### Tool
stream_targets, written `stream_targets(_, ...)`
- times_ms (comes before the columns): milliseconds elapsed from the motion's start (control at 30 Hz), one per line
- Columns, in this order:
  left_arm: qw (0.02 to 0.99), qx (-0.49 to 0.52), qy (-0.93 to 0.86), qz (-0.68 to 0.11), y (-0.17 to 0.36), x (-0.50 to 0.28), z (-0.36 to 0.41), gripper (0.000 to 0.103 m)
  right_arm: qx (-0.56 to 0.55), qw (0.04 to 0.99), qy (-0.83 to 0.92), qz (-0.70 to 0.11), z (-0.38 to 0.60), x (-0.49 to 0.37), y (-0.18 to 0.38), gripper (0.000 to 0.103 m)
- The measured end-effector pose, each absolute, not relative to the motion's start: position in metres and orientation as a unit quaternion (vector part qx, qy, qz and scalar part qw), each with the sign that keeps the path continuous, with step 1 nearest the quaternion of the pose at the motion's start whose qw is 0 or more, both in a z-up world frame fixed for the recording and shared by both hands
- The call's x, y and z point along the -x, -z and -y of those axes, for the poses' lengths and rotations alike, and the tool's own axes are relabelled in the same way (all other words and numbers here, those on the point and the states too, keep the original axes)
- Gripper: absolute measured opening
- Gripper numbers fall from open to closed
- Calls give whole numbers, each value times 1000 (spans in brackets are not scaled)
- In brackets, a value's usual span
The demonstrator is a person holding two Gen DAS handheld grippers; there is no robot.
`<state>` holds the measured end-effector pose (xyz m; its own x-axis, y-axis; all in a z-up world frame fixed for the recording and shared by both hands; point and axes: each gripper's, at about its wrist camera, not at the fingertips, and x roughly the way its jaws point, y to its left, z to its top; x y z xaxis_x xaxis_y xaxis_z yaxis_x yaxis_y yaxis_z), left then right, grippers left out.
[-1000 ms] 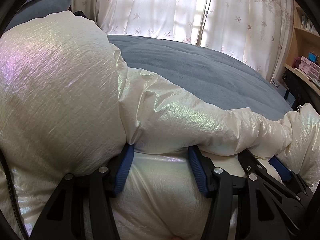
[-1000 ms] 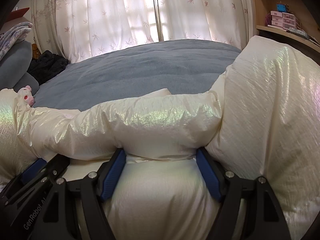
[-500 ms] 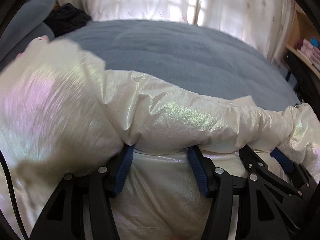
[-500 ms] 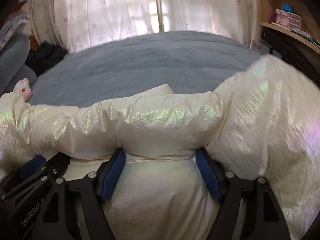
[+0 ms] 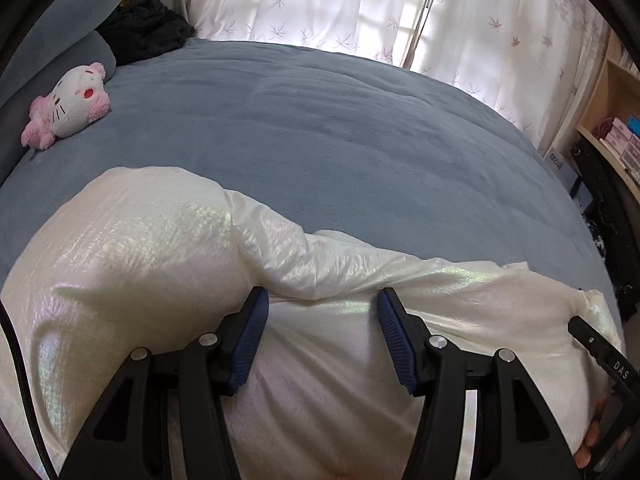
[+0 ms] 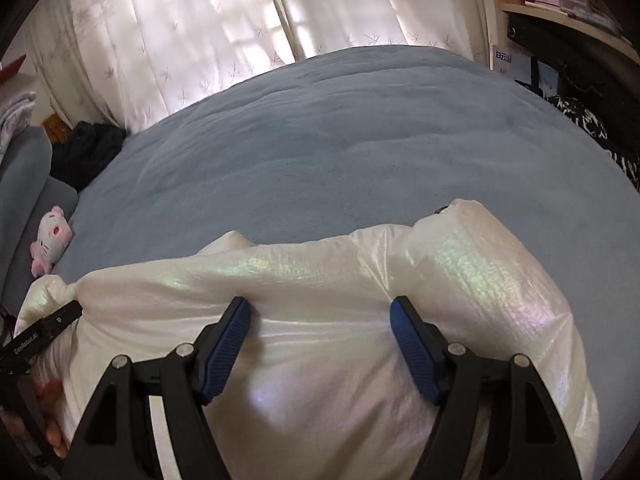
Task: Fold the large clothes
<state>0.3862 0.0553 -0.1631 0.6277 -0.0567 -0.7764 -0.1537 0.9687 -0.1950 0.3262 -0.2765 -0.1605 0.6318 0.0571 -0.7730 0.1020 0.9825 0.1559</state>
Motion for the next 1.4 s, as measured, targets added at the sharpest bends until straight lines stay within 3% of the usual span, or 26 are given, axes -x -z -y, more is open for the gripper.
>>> stream_targets(300,889,107,-47,-442,187,-390,-45,56,-113,887,15,-448,282,-338,180,73)
stream_targets(667,874,61,-71,-478,167,-391,-81,53,-88,867,24,-490,283,-340,169,73)
stream_targets(900,869,23,-158,-469,133,-368,-131,53,-118,869,88,-473,308,-306,125,73)
stream_targets(1200,887,73,-142,-433,59,-285,-175,54,-74,888,113,-439,293,-251,58,73)
stream_targets(1300,893,73,-123,-427,42,-252,-176,58,-74,896,95,-426,279,-230,39,73)
stream_targets(1400,896,75,-93,-428,32,-212,-170,59,-67,906,74,-412,259,-209,24,62)
